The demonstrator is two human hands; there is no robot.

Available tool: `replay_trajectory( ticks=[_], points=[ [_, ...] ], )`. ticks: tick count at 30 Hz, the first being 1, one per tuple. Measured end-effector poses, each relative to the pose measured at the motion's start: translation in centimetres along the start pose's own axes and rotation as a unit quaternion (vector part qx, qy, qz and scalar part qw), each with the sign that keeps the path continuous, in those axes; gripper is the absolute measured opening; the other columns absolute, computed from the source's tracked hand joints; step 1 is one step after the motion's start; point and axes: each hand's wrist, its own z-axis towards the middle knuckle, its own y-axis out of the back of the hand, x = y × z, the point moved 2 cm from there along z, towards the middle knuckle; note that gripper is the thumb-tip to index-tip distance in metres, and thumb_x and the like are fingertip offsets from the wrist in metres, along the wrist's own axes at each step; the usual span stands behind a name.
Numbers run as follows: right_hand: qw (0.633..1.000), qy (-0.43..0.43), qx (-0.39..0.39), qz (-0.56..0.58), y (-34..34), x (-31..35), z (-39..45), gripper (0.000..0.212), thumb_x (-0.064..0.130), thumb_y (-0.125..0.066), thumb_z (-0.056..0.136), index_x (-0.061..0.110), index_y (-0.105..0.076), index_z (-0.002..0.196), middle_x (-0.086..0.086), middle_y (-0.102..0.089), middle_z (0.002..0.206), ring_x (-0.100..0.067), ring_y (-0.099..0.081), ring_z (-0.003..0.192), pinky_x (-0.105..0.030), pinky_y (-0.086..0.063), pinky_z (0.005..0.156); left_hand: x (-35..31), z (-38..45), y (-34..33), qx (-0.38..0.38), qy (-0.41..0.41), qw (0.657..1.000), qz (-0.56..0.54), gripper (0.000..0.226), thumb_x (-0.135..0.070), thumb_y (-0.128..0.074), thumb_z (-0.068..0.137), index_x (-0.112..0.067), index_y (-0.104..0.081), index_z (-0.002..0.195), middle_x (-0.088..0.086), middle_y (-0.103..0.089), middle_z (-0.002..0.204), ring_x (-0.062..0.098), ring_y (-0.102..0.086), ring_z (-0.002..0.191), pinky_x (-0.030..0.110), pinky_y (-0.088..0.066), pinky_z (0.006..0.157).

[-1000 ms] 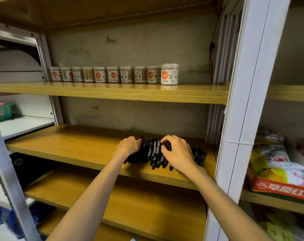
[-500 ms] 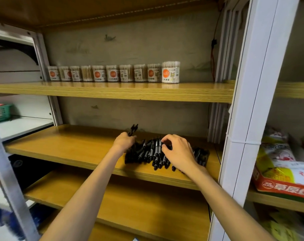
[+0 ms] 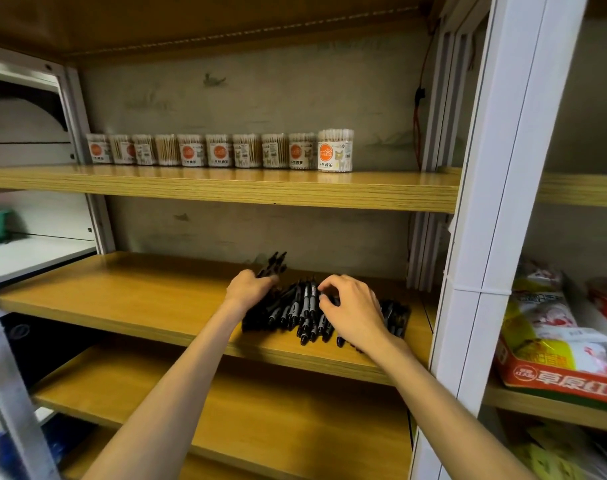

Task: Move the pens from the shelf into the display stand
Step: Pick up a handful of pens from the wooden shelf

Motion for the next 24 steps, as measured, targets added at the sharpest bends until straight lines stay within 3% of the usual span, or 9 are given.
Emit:
replay_trajectory(
  ticks=[2, 6, 8, 10, 13, 18, 21, 24],
  points=[
    [1.0, -0.001, 0.002, -0.001, 0.0, 0.0, 0.0, 0.014, 0.031, -0.059, 0.097, 0.035, -0.066, 0.108, 0.012, -0.063, 0.113, -0.01, -0.056, 0.106, -0.028, -0.037, 0.083, 0.3, -0.1, 0.6, -0.008, 0.004, 0.996, -0.091, 0.04, -0.041, -0.068, 0.09, -0.002, -0.06, 0.099, 0.01, -0.063, 0.092, 0.028, -0.061, 0.087, 0.038, -0.045, 0.073],
    [1.0, 0.001, 0.001, -0.004, -0.1, 0.1, -0.1, 0.014, 0.03, -0.06, 0.097, 0.034, -0.066, 0.109, 0.012, -0.063, 0.114, -0.01, -0.056, 0.107, -0.028, -0.037, 0.083, 1.4, -0.8, 2.1, -0.017, -0.051, 0.976, -0.211, 0.018, -0.028, -0.063, 0.093, -0.011, -0.068, 0.091, 0.001, -0.067, 0.075, 0.015, -0.057, 0.067, 0.03, -0.042, 0.065],
    [1.0, 0.003, 0.003, -0.008, -0.3, 0.1, -0.1, 0.014, 0.03, -0.06, 0.098, 0.033, -0.066, 0.11, 0.011, -0.064, 0.114, -0.011, -0.057, 0.106, -0.028, -0.036, 0.081, 2.3, -1.4, 2.8, -0.027, -0.081, 0.963, -0.257, 0.01, -0.019, -0.061, 0.097, -0.015, -0.068, 0.102, -0.003, -0.072, 0.079, 0.008, -0.06, 0.063, 0.022, -0.046, 0.061],
    [1.0, 0.001, 0.008, -0.006, -0.6, 0.2, -0.1, 0.016, 0.031, -0.059, 0.098, 0.031, -0.067, 0.112, 0.01, -0.065, 0.115, -0.012, -0.058, 0.106, -0.028, -0.038, 0.081, 3.1, -1.7, 3.4, -0.039, -0.086, 0.953, -0.287, 0.01, -0.016, -0.059, 0.099, -0.019, -0.066, 0.106, 0.0, -0.074, 0.09, 0.01, -0.063, 0.072, 0.025, -0.05, 0.069],
    [1.0, 0.001, 0.013, -0.004, -1.1, 0.5, -0.1, 0.016, 0.031, -0.06, 0.098, 0.032, -0.067, 0.113, 0.01, -0.065, 0.116, -0.012, -0.059, 0.104, -0.029, -0.04, 0.082, 3.8, -1.7, 3.8, -0.05, -0.065, 0.956, -0.281, 0.006, -0.016, -0.068, 0.094, -0.018, -0.068, 0.099, 0.002, -0.072, 0.093, 0.018, -0.066, 0.089, 0.035, -0.048, 0.086],
    [1.0, 0.006, 0.013, -0.003, -1.4, 1.0, 0.1, 0.015, 0.032, -0.06, 0.098, 0.033, -0.066, 0.112, 0.011, -0.064, 0.112, -0.01, -0.056, 0.087, -0.031, -0.044, 0.078, 4.0, -1.7, 3.7, -0.066, -0.081, 0.956, -0.276, 0.017, -0.024, -0.075, 0.09, -0.013, -0.063, 0.092, 0.0, -0.06, 0.078, 0.015, -0.058, 0.072, 0.029, -0.051, 0.07],
    [1.0, 0.01, 0.011, -0.003, -1.4, 1.0, 0.2, 0.016, 0.032, -0.06, 0.098, 0.033, -0.066, 0.112, 0.012, -0.064, 0.109, -0.008, -0.059, 0.084, -0.031, -0.044, 0.078, 3.9, -1.3, 4.2, -0.103, -0.099, 0.949, -0.28, 0.017, -0.022, -0.073, 0.092, -0.009, -0.065, 0.1, -0.001, -0.068, 0.075, 0.012, -0.067, 0.068, 0.026, -0.055, 0.068],
    [1.0, 0.01, 0.013, -0.003, -1.3, 1.0, 0.2, 0.014, 0.032, -0.06, 0.098, 0.034, -0.066, 0.111, 0.013, -0.063, 0.108, -0.009, -0.06, 0.09, -0.032, -0.047, 0.082, 4.1, -1.1, 4.1, -0.103, -0.102, 0.954, -0.261, 0.008, -0.019, -0.075, 0.091, -0.014, -0.07, 0.094, -0.004, -0.074, 0.075, 0.014, -0.072, 0.072, 0.025, -0.055, 0.069]
  ],
)
